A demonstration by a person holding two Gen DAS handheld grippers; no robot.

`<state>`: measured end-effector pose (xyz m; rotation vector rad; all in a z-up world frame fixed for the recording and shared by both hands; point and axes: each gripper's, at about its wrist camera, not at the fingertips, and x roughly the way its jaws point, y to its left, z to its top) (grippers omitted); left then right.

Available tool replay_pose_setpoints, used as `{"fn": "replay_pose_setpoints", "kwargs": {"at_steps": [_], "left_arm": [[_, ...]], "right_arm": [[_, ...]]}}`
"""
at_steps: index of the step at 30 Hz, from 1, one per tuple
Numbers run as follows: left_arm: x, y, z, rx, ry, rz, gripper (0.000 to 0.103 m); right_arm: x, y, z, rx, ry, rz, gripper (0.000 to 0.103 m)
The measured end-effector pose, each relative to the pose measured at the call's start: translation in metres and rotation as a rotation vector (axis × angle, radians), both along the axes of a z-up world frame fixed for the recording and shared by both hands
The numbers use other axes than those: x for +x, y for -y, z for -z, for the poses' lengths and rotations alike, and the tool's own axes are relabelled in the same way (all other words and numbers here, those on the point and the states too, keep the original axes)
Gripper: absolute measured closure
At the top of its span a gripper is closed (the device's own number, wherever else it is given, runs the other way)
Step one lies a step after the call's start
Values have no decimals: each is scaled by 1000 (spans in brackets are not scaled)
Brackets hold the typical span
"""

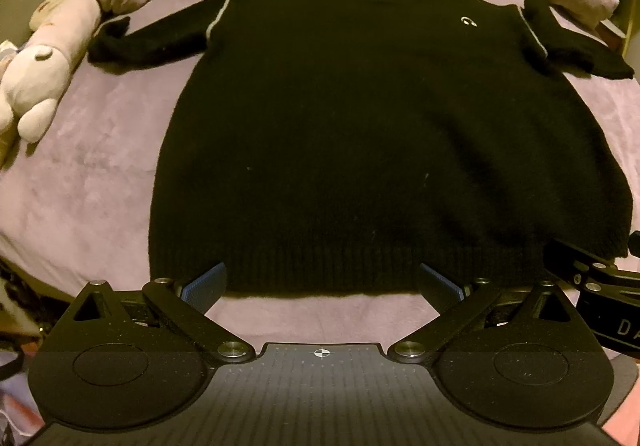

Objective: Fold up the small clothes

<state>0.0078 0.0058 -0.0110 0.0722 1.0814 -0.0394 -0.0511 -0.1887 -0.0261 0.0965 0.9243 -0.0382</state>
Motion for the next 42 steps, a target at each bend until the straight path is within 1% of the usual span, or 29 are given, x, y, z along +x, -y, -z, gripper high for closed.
{"fn": "replay_pose_setpoints", "kwargs": {"at_steps": [29,42], "left_arm": [[10,2,13,5,-41,-7,0],[21,1,31,3,-84,-14,0]], "right_arm": [[10,5,10,13,-31,14,4],[23,10,25,26,-66,25,4]]}}
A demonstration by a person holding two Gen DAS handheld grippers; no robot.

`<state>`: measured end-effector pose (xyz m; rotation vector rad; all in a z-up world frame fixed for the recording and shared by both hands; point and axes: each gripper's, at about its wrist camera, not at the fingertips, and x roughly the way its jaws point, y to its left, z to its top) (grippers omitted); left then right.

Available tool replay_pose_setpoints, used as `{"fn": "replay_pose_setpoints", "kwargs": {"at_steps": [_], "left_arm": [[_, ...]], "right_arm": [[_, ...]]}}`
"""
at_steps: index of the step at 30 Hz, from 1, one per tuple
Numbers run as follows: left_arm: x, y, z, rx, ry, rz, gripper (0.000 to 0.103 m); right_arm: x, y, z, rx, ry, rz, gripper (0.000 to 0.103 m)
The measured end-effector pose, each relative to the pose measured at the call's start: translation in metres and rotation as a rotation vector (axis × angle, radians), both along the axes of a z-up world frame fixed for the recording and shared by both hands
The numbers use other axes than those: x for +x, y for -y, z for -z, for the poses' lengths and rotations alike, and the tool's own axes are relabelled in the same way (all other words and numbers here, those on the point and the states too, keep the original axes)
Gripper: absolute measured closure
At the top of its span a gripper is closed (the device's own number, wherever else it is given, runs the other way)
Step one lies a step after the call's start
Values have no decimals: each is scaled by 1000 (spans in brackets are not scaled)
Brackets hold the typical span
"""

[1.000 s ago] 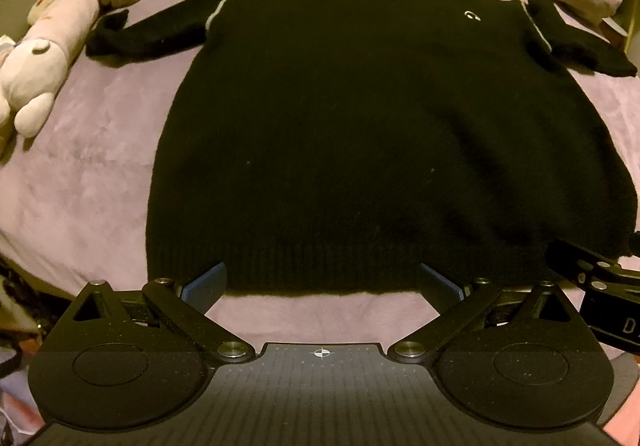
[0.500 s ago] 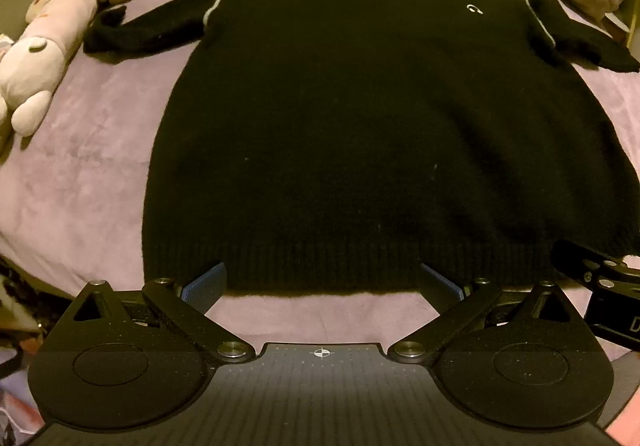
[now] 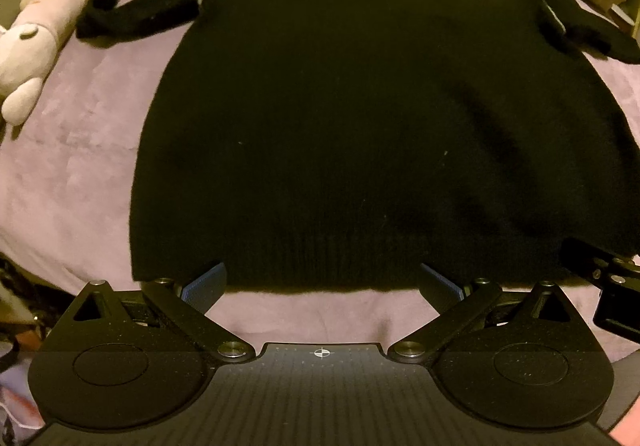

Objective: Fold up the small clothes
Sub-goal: 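Grasp the black sweater sleeve cuff with the right tool and lift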

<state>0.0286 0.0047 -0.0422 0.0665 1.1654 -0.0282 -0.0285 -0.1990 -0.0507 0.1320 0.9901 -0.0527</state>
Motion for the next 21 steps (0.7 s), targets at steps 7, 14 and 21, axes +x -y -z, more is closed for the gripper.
{"fn": "replay_pose_setpoints", "kwargs": {"at_steps": [7,14,21], "left_arm": [[24,-9,17,12,-19,-47,0],[75,-14,35,48,11,-96,0],[128,-9,46,-19,62,-130,0]], "right_arm": [[31,38,28,157,-14,55,4],[55,81,78,329,-25,165,4],[49,104,96,476,67,170,4]]}}
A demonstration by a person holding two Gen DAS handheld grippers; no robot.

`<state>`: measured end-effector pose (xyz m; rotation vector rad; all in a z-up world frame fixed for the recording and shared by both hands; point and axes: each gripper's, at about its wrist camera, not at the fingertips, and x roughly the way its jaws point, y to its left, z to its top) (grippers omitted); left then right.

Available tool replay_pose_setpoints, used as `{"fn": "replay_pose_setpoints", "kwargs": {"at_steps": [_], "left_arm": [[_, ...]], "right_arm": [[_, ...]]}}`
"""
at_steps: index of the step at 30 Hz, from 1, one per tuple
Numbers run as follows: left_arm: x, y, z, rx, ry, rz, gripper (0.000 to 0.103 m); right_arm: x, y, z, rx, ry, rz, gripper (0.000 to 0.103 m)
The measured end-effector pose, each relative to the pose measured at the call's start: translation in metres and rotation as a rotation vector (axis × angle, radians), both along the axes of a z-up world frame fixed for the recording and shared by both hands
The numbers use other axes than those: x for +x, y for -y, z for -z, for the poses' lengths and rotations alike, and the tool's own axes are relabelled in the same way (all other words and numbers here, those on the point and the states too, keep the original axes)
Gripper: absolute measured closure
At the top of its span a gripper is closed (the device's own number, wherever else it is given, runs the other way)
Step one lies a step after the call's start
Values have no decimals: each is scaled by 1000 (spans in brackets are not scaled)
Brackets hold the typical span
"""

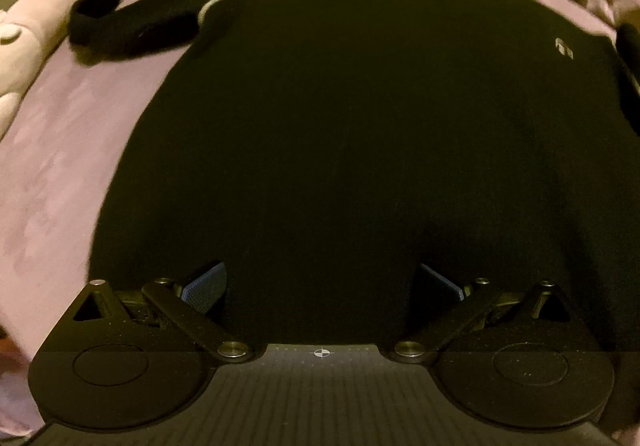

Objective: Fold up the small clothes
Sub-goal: 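Grasp the black sweater sleeve cuff with the right tool and lift, then carry the held sleeve across the sweater body with the right tool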

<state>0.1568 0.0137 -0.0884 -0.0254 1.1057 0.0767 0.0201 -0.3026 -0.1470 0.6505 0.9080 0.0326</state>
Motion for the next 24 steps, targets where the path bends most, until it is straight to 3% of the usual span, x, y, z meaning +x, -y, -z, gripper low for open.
{"fn": "replay_pose_setpoints", "kwargs": {"at_steps": [4,6,10,12,19,22,24], "left_arm": [[20,6,9,-7,21,17,0],[23,9,15,-1,26,31,0],[12,9,20,-3,91,39,0],[7,6,22,-25,118,31,0],[5,1,22,-51,142,17,0],[6,3,21,-52,137,7,0],[4,3,21,-55,139,1,0]], "right_arm": [[9,37,-7,188,-40,-35,4],[10,60,-25,257,47,1,4],[34,124,-65,183,263,143,4],[59,161,-70,140,315,225,6],[159,292,-44,109,292,491,34],[196,322,-21,146,267,614,38],[212,338,-6,177,258,682,46]]}}
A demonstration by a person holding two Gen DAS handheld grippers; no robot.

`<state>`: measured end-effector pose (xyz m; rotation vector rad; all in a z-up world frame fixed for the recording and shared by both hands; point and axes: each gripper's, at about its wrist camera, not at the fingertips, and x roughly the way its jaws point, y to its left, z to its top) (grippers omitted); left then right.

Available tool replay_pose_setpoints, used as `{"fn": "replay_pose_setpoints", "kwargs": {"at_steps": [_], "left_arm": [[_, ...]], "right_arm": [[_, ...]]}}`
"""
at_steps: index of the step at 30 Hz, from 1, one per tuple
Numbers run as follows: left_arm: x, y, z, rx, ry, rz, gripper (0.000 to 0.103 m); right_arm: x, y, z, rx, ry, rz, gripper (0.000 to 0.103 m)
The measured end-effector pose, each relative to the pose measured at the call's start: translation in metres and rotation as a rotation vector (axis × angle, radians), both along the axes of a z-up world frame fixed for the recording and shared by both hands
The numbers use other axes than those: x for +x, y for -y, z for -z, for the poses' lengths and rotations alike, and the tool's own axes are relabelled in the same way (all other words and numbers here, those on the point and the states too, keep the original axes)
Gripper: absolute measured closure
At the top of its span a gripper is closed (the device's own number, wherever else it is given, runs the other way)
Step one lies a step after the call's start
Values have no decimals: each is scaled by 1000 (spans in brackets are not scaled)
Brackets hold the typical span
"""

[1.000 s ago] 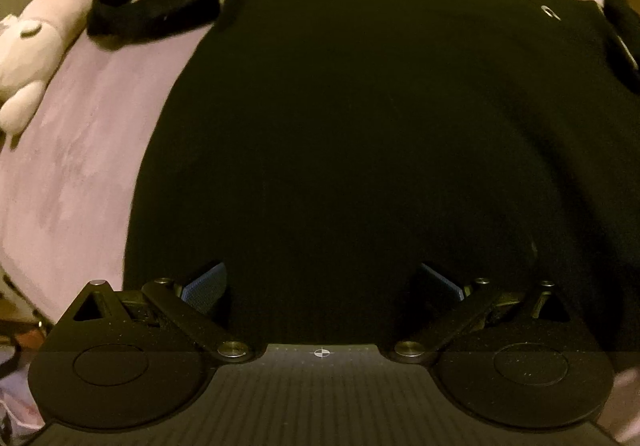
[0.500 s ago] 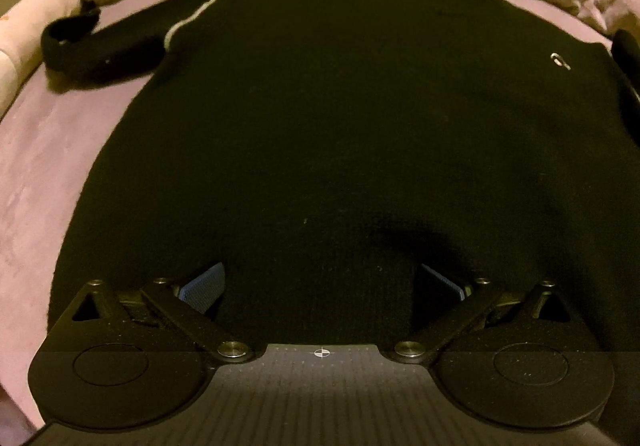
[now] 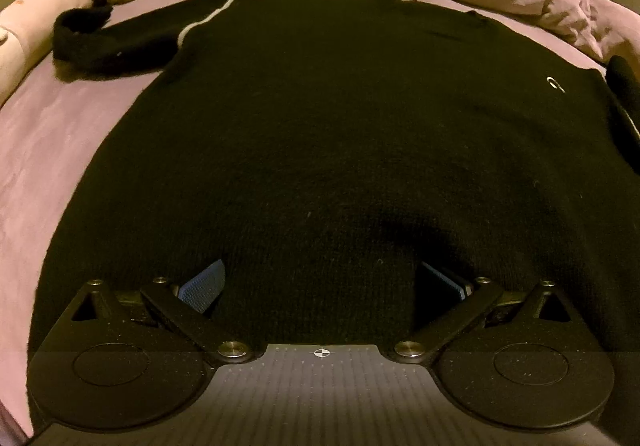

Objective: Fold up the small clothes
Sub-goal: 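Carry the held sleeve across the sweater body with the right tool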

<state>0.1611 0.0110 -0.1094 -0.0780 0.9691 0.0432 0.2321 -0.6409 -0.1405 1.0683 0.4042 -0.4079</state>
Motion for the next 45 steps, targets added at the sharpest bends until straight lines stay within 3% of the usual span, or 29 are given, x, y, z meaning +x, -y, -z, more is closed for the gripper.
{"fn": "replay_pose_setpoints", "kwargs": {"at_steps": [4,6,8,14,15,16,17,23,26,32,36,41,45], "left_arm": [[-5,-2,0,-14,22,-14,0],[-9,-3,1,-19,41,-18,0],[-13,-4,2,-22,55,-18,0],[-14,0,1,-1,52,-23,0],[-14,0,0,-1,50,-29,0],[-14,0,-1,-2,48,-35,0],[-14,0,-1,-3,46,-41,0],[-20,-6,-12,6,58,-59,0],[-25,-10,-20,28,91,-62,0],[-36,-30,-29,-24,99,-101,0],[-44,-43,-38,-41,121,-114,0],[-50,-57,-47,-48,148,-130,0],[-48,-64,-50,-57,148,-142,0]], "right_arm": [[17,20,16,21,-16,91,48],[19,30,25,41,6,128,55],[16,33,30,54,40,168,55],[29,45,35,53,57,207,57],[34,46,34,40,44,210,67],[36,46,33,25,34,212,84],[38,46,31,15,24,206,92],[32,36,3,-112,4,178,92],[29,18,-34,-256,10,137,93],[39,-68,-116,-575,60,-98,93],[44,-167,-148,-779,113,-339,93],[55,-290,-133,-918,118,-581,93],[71,-374,-96,-891,90,-728,93]]}}
